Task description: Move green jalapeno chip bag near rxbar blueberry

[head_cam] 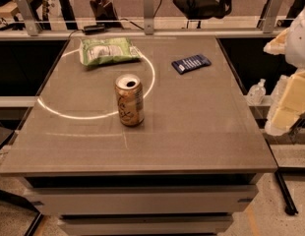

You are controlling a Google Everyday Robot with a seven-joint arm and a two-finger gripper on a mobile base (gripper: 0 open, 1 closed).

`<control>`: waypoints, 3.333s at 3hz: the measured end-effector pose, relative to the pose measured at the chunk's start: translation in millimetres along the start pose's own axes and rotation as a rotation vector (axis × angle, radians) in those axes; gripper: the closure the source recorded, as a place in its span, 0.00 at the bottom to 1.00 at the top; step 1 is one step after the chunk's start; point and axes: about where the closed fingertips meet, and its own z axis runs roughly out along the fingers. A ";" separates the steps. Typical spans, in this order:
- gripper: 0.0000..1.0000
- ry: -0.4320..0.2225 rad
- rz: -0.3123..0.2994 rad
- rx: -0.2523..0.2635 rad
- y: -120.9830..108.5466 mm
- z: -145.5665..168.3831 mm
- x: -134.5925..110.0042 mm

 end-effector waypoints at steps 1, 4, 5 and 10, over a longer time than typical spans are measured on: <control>0.00 0.000 0.000 0.000 0.0 0.0 0.0; 0.00 -0.214 0.260 0.120 -3.6 -15.5 21.7; 0.00 -0.362 0.340 0.170 1.8 -0.3 38.6; 0.00 -0.597 0.530 0.220 -5.3 72.1 1.8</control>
Offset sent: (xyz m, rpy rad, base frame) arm 0.0042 -0.0085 -0.0015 0.0143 -0.0093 -0.0728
